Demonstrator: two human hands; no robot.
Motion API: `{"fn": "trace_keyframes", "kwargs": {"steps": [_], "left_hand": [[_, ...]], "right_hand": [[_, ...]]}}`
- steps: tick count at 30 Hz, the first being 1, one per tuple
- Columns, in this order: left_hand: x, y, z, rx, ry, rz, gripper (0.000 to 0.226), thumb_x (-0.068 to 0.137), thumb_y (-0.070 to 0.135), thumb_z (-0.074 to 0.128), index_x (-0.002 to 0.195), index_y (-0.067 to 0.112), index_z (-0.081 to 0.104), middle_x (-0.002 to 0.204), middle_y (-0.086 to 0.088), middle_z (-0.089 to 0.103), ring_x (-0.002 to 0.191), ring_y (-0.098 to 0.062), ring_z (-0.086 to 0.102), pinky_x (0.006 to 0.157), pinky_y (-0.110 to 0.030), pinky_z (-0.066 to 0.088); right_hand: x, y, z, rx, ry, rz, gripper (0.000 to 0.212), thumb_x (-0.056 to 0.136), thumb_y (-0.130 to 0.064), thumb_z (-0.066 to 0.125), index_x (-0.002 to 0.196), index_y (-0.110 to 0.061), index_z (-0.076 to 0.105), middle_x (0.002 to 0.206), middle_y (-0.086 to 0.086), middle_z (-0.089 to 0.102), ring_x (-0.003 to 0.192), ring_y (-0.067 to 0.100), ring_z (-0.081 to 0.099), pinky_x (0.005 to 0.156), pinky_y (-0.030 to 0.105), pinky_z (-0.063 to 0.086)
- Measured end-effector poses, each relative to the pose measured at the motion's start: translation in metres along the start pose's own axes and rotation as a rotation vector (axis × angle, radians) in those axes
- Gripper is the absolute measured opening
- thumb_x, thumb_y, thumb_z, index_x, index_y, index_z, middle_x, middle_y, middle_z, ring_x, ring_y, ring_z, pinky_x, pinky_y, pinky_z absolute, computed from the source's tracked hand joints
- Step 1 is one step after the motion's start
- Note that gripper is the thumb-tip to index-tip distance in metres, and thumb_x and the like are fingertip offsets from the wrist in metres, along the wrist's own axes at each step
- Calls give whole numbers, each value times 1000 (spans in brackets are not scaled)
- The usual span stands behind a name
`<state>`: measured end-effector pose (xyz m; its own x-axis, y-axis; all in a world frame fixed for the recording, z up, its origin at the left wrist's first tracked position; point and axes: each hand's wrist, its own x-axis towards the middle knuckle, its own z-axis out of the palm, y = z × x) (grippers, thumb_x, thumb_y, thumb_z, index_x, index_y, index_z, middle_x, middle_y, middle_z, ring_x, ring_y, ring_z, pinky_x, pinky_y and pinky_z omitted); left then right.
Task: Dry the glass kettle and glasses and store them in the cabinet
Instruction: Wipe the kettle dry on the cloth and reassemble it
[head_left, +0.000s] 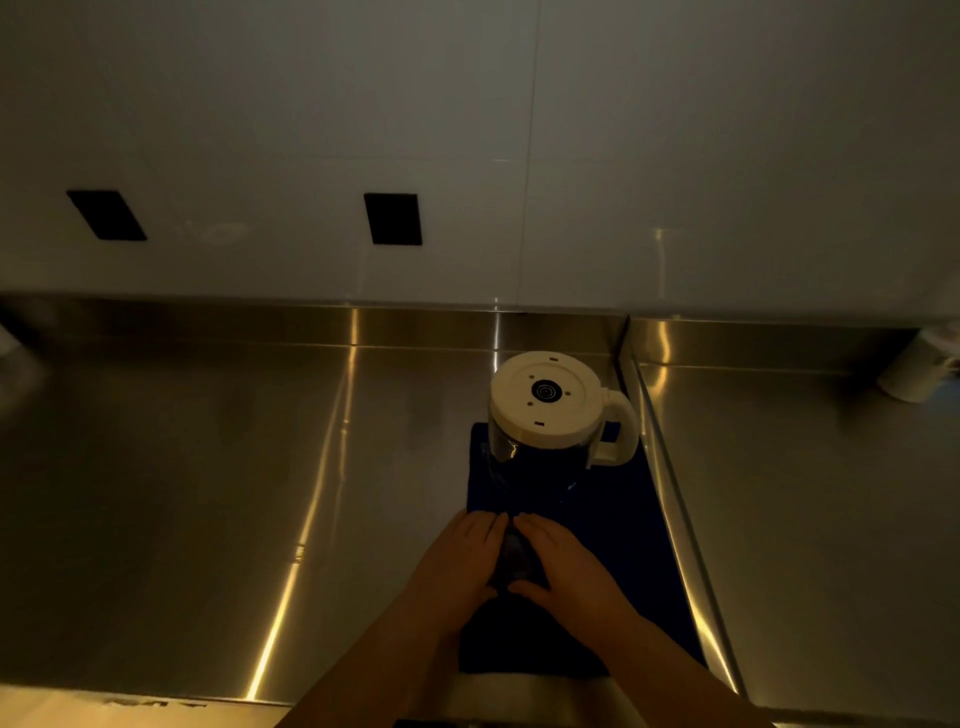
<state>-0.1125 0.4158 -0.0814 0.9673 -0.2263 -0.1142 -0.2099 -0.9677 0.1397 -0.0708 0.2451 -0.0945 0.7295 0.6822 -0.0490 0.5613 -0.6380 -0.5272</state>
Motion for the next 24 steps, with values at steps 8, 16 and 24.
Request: {"fn": "trace_keyframes", "kwargs": {"steps": [8,16,24], "left_hand": [[-6,-8,11,-42,2,-16,80,93,35,54,151,12,4,157,-5,17,142,-17,18,115,-25,2],[-8,-8,13,-86,45,-2,80,93,39,53,151,11,5,157,-5,16,142,-16,17,115,-25,3],[4,12,10,-95,49,39,98,81,47,67,152,18,7,155,-2,18,141,-18,20,114,-33,15]], "right_hand": [[-1,-7,7,-14,13,-27,76,89,-39,60,149,-20,18,155,-4,15,135,-2,2,105,3,-3],[-6,-7,11,-113,46,-71,77,91,-46,53,150,-22,10,155,-10,5,139,1,-5,106,6,-7],[-12,12,-20,-106,113,-80,71,92,-53,45,150,-26,13,150,-19,-3,139,-3,-6,108,10,-1]]}}
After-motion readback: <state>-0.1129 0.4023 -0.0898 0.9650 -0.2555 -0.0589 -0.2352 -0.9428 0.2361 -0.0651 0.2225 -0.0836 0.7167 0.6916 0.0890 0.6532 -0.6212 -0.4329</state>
